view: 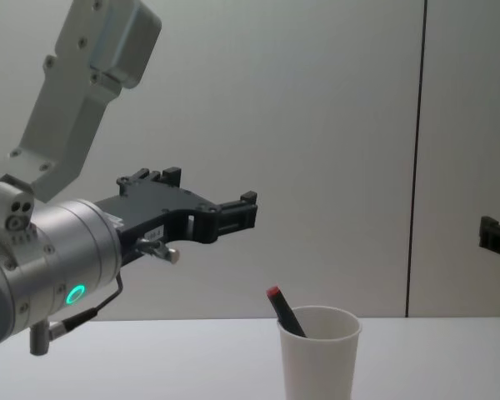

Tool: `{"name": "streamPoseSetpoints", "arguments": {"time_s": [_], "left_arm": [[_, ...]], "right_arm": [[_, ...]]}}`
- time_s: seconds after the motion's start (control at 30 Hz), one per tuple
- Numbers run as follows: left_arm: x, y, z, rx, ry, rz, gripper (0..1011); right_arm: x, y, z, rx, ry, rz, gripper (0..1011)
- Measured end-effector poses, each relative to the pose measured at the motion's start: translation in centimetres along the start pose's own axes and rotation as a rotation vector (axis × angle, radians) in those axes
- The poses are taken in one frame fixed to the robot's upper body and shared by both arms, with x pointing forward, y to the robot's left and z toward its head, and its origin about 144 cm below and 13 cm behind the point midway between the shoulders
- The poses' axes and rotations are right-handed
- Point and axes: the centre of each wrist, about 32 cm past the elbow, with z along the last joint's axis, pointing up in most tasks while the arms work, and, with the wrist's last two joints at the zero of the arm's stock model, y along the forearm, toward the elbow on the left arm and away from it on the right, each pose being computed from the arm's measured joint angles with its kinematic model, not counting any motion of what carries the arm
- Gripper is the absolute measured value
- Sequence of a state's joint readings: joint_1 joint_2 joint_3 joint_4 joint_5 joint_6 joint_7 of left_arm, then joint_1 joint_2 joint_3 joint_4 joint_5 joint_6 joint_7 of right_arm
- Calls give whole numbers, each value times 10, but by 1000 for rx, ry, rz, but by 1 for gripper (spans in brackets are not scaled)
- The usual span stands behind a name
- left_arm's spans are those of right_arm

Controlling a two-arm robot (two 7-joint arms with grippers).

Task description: Place the pen into the pen holder.

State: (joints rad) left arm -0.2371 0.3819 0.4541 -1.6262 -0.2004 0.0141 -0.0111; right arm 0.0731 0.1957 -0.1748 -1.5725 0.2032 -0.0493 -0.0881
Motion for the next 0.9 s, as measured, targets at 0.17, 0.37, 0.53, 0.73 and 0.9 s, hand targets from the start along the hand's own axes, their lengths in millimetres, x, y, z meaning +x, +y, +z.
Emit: {"name": "streamPoseSetpoints", "arguments": {"time_s": [0.17,0.37,0.53,0.73,0.9], "left_arm": [[0,1,0,15,12,3,999],[-1,2,0,51,48,21,1000],[-2,3,0,91,86,43,1000],[-3,4,-1,157,148,77,1000],[-5,5,-2,216,206,108,1000]], "right_arm": [[1,-1,0,-3,-1,-4,1002],[1,-2,0,-6,-2,-6,1002],[2,-2,0,-7,-2,-7,1001],[2,-3,0,-8,-2,-9,1001],[2,-3,0,-8,-2,-9,1001]]}}
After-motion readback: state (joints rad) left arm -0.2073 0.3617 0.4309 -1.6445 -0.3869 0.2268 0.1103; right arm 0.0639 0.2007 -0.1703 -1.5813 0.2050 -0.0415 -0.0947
